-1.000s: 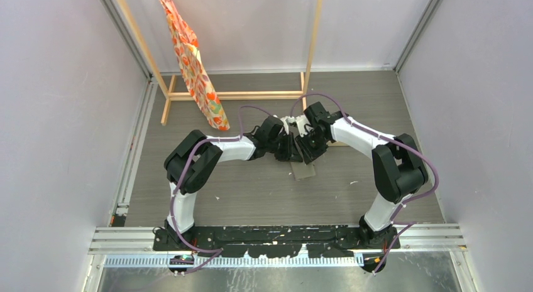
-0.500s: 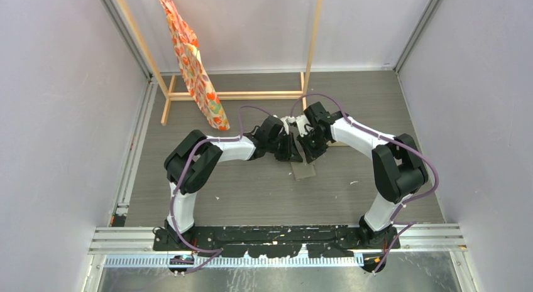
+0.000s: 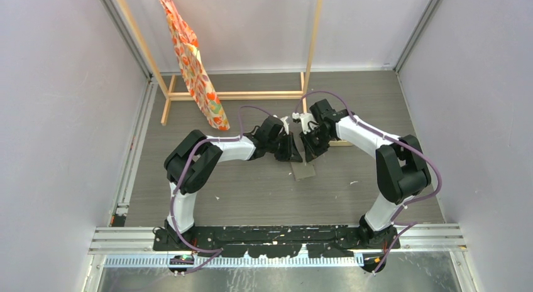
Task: Put the credit cards into the card holder
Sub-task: Close the card holder at the center of the board.
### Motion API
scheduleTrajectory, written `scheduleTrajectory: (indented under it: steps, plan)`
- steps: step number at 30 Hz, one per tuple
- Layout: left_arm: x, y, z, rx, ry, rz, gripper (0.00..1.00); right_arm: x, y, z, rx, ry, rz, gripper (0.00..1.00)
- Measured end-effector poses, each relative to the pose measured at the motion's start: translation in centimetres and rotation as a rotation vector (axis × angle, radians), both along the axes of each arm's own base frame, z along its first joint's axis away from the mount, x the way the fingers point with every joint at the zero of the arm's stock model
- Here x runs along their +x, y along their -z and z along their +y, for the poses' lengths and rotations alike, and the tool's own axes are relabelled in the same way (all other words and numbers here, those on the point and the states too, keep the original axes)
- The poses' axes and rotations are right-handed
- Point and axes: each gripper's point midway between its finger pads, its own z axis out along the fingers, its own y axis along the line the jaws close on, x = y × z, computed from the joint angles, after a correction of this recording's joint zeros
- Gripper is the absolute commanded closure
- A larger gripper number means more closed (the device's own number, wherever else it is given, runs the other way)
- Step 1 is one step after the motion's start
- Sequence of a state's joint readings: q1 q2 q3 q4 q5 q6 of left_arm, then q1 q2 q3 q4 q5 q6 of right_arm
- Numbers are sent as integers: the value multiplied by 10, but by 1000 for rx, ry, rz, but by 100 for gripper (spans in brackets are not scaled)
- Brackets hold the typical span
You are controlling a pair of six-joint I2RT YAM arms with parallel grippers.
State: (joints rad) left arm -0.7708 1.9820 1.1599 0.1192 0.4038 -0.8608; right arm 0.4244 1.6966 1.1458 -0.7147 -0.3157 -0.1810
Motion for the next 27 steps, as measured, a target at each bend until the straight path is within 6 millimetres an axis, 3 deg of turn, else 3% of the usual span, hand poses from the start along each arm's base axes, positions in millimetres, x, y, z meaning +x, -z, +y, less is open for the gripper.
scheduleTrajectory:
  steps: [25, 27]
  plan:
    - [0, 0, -1, 1, -1, 6, 88, -16, 4, 11, 74, -20, 108, 99]
    - [0, 0, -1, 1, -1, 5, 88, -19, 2, 13, 92, -38, 119, 93]
